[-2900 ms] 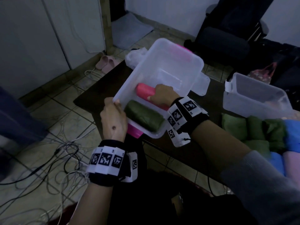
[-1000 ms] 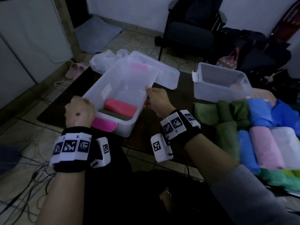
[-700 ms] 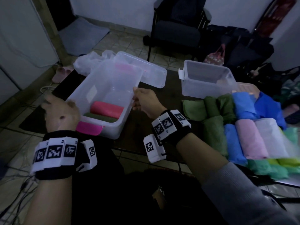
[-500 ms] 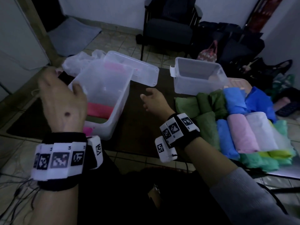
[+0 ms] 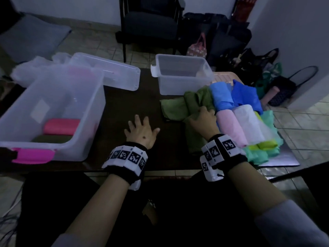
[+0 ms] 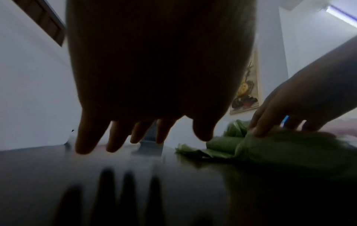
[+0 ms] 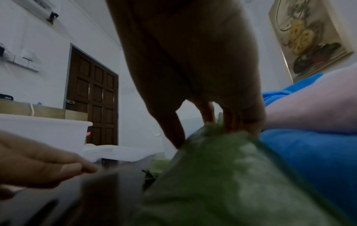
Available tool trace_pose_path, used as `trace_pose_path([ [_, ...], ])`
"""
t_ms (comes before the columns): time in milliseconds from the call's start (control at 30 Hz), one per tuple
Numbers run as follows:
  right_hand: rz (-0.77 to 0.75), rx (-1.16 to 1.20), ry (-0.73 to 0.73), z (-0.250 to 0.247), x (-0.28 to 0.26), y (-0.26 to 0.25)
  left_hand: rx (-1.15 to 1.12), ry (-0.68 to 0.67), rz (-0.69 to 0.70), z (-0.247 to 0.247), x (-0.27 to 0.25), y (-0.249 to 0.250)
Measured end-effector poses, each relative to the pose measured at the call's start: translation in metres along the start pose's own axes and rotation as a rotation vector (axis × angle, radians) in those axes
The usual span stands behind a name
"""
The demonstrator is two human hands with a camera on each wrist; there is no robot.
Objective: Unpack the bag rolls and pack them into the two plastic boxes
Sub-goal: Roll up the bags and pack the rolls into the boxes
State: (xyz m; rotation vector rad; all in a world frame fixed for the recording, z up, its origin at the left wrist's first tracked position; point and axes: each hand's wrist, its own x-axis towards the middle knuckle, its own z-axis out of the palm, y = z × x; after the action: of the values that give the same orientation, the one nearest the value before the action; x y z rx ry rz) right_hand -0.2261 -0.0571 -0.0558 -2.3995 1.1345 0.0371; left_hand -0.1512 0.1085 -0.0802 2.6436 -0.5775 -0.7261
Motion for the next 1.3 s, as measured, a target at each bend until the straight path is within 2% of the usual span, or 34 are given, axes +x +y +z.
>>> trace_pose_path([
  [67, 0.027, -0.005, -0.089, 0.002, 0.001, 0.005, 0.025, -0.083, -0.025, 0.007, 0.003, -0.004],
  [167, 0.020, -0.053, -0.141, 0.007, 0.001, 0.003, 0.099, -0.152, -0.016, 0.015, 0.003, -0.008],
  [367, -0.026, -0.026, -0.276, 0.019, -0.001, -0.018, 0.192, -0.189, 0.011, 0.021, 0.002, -0.016],
  [567, 0.005, 0.031, -0.282, 0.025, -0.004, -0.035, 0.140, -0.298, 0.053, -0.011, 0.010, -0.020],
  [700, 0.080, 0.200, -0.317, 0.035, -0.007, -0.049, -0.063, -0.285, 0.133, -0.029, 0.008, -0.031],
  [800, 0.217, 0.582, -0.367, 0.048, 0.001, -0.054, -0.146, -0.297, 0.186, -0.031, 0.003, -0.035],
  [867, 0.254, 0.781, -0.398, 0.045, -0.007, -0.060, -0.132, -0.243, 0.204, -0.029, 0.004, -0.037],
  [933, 0.248, 0.804, -0.468, 0.042, -0.011, -0.062, -0.145, -0.206, 0.206, -0.032, 0.006, -0.040],
  [1033, 0.262, 0.741, -0.515, 0.043, -0.014, -0.058, -0.184, -0.200, 0.216, -0.041, 0.011, -0.045],
  [1133, 0.234, 0.600, -0.536, 0.037, -0.017, -0.054, -0.146, -0.073, 0.141, -0.051, 0.014, -0.046],
  [1233, 0.061, 0.295, -0.463, 0.033, -0.017, -0.050, -0.159, 0.163, -0.048, -0.052, 0.020, -0.047],
  [1300, -0.206, 0.100, -0.340, 0.035, -0.018, -0.050, -0.243, 0.283, -0.125, -0.052, 0.025, -0.048],
])
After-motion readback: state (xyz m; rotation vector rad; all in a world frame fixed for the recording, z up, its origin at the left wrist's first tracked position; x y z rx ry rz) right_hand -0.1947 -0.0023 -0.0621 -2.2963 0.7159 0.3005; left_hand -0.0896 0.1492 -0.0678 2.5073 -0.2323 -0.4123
